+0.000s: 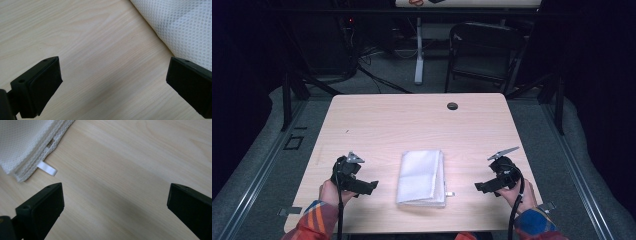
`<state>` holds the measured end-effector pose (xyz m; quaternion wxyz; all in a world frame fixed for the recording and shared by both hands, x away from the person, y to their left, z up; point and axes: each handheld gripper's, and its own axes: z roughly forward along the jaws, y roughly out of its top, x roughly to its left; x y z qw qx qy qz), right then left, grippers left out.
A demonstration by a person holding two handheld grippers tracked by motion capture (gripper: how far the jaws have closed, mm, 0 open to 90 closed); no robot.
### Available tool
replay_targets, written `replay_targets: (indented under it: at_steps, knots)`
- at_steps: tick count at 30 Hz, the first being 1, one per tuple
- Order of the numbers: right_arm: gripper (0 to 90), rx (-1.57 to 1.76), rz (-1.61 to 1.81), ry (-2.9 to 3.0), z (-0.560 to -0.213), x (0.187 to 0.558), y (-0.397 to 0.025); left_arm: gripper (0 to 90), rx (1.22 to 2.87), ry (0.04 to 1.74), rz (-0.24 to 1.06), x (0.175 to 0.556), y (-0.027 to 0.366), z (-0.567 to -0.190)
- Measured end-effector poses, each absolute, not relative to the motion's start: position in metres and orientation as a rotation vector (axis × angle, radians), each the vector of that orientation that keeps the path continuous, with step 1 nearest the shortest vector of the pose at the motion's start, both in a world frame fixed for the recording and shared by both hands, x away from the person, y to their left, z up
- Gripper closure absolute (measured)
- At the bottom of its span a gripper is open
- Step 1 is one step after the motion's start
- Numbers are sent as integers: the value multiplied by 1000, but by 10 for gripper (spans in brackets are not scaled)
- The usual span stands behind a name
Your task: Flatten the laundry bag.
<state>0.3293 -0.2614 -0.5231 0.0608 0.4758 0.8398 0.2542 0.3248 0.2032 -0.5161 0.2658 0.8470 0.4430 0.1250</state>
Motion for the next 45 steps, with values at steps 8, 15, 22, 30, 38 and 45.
replay_targets:
  at_steps: [8, 15, 22, 30, 38, 45]
  knots:
    - [14, 1422, 722, 2573, -522, 328, -259, 1, 2285, 1186, 304, 323, 200, -517]
    - [21, 1398, 713, 2574, -520, 327, -253, 1, 2262, 1112, 268, 316, 189, -510]
    - [29, 1393, 734, 2574, -518, 323, -250, 1, 2268, 1021, 251, 308, 170, -505]
    - [33, 1383, 719, 2604, -518, 324, -251, 3, 2302, 949, 217, 308, 151, -505]
    - [45, 1396, 752, 2609, -519, 321, -249, 3, 2308, 908, 195, 308, 139, -506]
    - [47, 1394, 776, 2616, -518, 320, -247, 3, 2335, 837, 183, 306, 121, -509]
